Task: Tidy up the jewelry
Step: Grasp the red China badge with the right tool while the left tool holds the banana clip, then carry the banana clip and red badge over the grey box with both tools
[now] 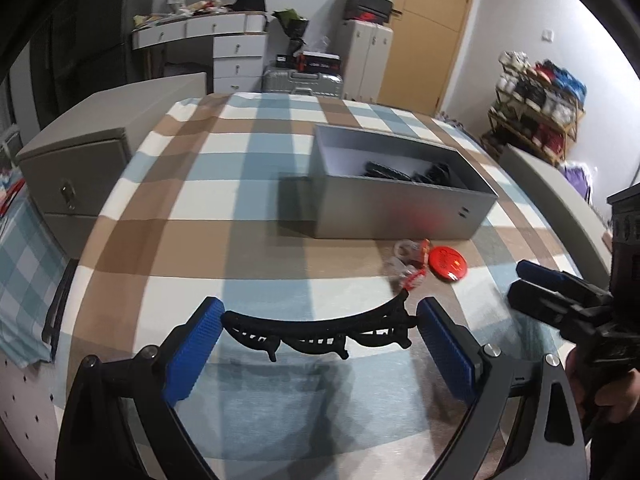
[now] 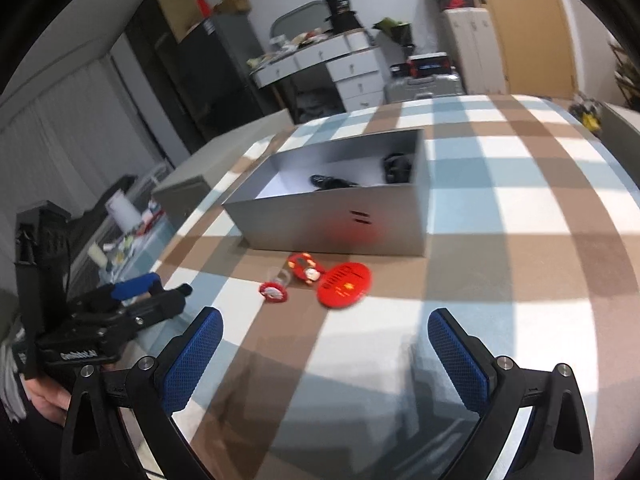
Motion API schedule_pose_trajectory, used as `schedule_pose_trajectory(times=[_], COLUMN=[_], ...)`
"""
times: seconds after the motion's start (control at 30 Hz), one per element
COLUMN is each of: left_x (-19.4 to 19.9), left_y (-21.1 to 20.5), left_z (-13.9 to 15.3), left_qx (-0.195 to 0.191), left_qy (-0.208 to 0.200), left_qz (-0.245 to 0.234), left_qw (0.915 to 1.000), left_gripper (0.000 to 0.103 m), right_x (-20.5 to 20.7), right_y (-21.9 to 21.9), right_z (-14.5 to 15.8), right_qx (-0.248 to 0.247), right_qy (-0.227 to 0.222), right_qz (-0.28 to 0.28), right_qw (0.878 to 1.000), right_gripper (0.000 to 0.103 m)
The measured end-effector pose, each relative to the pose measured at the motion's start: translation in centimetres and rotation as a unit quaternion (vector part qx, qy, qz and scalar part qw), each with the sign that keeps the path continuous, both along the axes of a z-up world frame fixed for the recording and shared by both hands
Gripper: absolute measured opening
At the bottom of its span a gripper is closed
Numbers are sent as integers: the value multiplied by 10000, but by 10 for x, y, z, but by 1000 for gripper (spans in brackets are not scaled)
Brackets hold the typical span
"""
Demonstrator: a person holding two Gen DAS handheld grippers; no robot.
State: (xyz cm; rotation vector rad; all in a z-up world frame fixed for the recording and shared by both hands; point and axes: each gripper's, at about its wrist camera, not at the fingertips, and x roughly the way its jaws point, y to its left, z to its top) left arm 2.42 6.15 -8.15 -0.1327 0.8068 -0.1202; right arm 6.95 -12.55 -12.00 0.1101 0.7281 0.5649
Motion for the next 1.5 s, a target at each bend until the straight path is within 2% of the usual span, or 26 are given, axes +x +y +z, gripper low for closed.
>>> schedule_pose_trajectory(times=[0.1,0.27,0.33,0.47,0.53,0.73,0.8,1.23,1.37,1.5], left_x=[0,-2,-2,1,3,4,4,2,4,13], left_y=[12,22,24,28,30,33,33,30,28,19], left_z=[1,1,0,-2,-3,-4,-4,-1,2,12], left_qx=[-146,-188,-180,-210,-268,-284,-295,-143,-128,59], left_qy=[-57,-140,-177,-201,-182,-195,-191,-241,-243,-297], left_qz=[109,136,79,10,6,-6,-5,-36,-71,-268], left_qw=[9998,9996,9997,9996,9995,9994,9994,9996,9996,9992], left_gripper=[94,94,94,94,94,94,94,94,94,94], right_x=[12,26,30,36,35,30,27,26,21,17], right_y=[13,32,33,34,37,49,51,44,33,12], right_z=[-3,-11,-14,-20,-19,-21,-20,-16,-13,-5], right_qx=[-195,-1006,-1133,-1245,-1330,-1876,-1884,-1732,-1453,-1050], right_qy=[36,-71,-3,191,141,-53,-119,-159,-152,-124], right_qz=[42,27,21,-8,1,12,94,-10,4,-128], right_qw=[9998,9949,9936,9920,9910,9822,9820,9848,9893,9943], right_gripper=[102,96,93,80,78,58,42,42,42,42])
